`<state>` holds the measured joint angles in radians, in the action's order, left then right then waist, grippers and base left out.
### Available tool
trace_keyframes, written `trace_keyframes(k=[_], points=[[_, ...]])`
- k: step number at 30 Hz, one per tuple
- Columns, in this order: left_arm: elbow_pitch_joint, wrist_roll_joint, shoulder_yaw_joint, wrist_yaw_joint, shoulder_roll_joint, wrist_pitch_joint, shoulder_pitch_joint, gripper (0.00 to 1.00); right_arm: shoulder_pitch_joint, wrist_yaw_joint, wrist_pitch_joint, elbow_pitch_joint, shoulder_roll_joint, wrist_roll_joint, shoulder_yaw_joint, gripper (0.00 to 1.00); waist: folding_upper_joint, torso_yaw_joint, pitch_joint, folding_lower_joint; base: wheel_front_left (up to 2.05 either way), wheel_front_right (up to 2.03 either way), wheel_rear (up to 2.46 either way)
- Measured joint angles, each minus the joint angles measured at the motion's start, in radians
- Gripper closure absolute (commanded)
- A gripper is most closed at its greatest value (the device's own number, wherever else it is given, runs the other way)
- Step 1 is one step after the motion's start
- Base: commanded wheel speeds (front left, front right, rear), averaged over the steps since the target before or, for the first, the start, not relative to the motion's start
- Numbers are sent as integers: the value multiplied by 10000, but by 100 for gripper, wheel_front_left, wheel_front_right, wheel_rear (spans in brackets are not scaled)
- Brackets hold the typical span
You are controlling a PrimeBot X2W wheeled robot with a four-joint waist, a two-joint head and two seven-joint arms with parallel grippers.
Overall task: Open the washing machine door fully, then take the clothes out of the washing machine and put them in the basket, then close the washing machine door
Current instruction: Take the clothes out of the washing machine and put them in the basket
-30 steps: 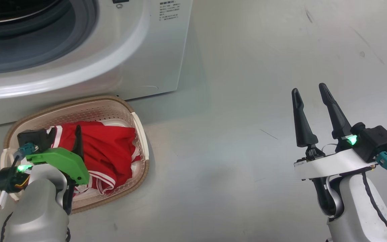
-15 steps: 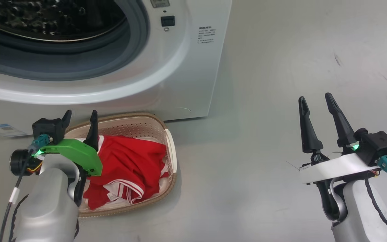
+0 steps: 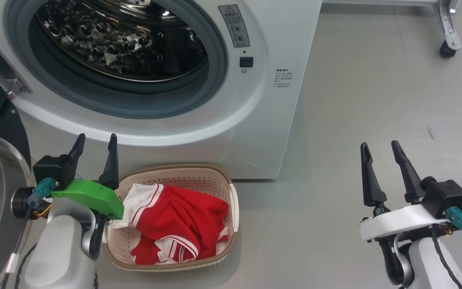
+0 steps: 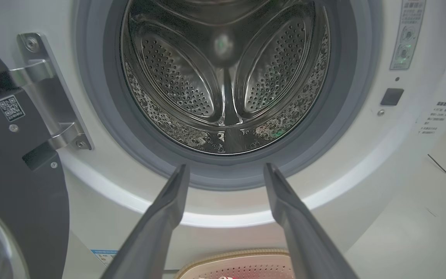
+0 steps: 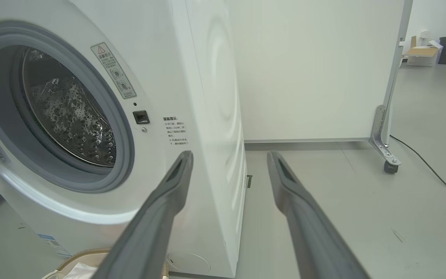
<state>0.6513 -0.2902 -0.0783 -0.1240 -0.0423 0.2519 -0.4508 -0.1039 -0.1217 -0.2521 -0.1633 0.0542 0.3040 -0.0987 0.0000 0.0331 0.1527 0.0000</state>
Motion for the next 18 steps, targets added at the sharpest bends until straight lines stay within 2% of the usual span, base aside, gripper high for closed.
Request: trace_keyframes(k=[11, 18], points=[[-1388, 19, 98, -2, 2, 2, 1467, 0, 579, -2, 0, -79, -17, 52, -92, 0, 0, 362, -1072, 0, 0, 0, 0], [-1954, 13, 203, -2, 0, 2, 2362, 0, 775, -2, 0, -59, -63, 111, -244, 0, 0, 322, -1451, 0, 0, 0, 0]])
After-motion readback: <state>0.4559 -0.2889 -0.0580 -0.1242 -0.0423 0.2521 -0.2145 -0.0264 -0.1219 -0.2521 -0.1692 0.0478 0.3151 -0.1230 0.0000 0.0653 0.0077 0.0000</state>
